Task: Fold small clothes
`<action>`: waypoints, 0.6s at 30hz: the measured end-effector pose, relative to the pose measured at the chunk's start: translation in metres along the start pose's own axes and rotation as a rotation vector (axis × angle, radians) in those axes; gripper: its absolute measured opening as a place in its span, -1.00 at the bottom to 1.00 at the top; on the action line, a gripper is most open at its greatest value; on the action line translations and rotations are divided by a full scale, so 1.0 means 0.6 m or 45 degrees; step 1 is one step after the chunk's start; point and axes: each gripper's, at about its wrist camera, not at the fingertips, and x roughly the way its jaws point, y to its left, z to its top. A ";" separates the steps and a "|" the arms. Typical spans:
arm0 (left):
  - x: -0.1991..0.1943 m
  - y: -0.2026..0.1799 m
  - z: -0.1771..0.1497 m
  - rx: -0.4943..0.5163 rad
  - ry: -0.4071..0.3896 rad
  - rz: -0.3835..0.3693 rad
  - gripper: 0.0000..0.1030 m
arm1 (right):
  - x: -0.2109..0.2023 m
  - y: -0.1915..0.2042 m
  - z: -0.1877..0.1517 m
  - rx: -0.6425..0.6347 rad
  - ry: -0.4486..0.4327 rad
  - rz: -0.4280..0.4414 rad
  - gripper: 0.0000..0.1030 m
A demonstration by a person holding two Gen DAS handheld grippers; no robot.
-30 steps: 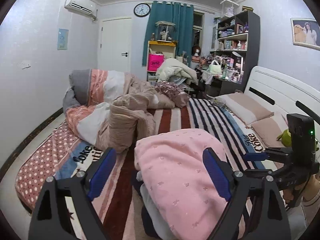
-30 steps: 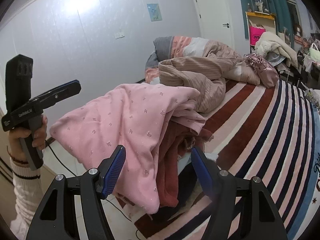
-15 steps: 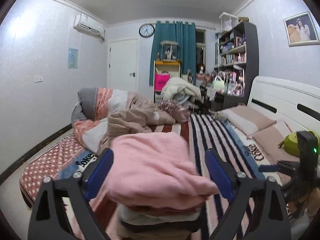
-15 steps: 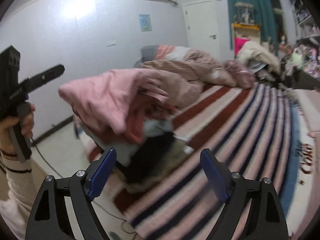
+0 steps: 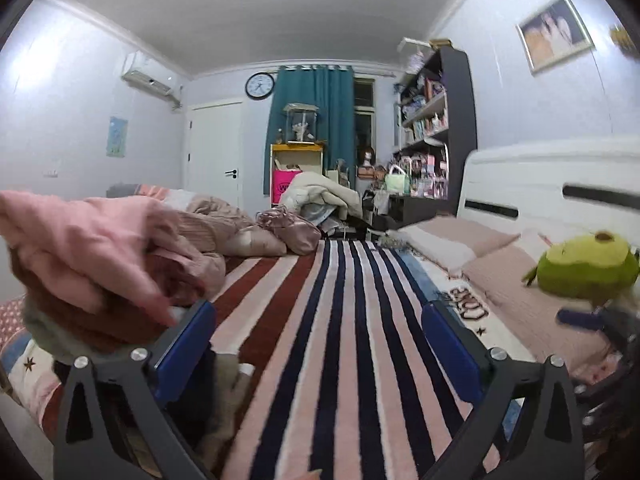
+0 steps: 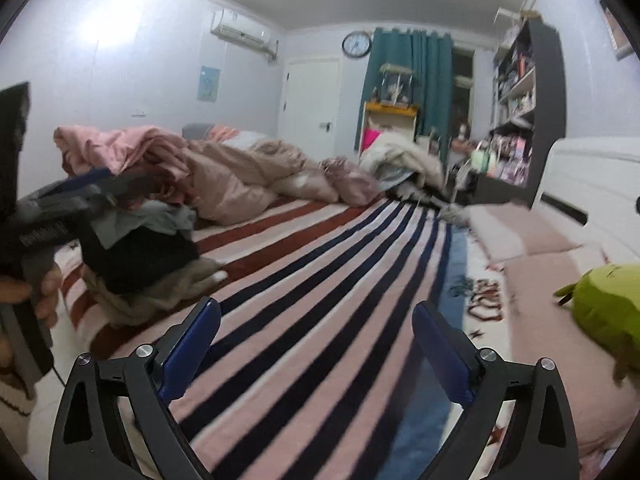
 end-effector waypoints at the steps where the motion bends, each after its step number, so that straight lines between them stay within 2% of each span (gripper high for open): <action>1: 0.006 -0.019 -0.004 0.023 0.010 0.005 0.98 | -0.004 -0.009 -0.005 0.014 -0.036 -0.013 0.99; 7: 0.027 -0.073 -0.019 0.064 0.014 -0.056 0.98 | -0.011 -0.038 -0.017 0.043 -0.071 -0.074 0.99; 18: 0.046 -0.060 -0.022 0.023 0.038 -0.040 0.98 | -0.012 -0.049 -0.030 0.068 -0.057 -0.084 0.99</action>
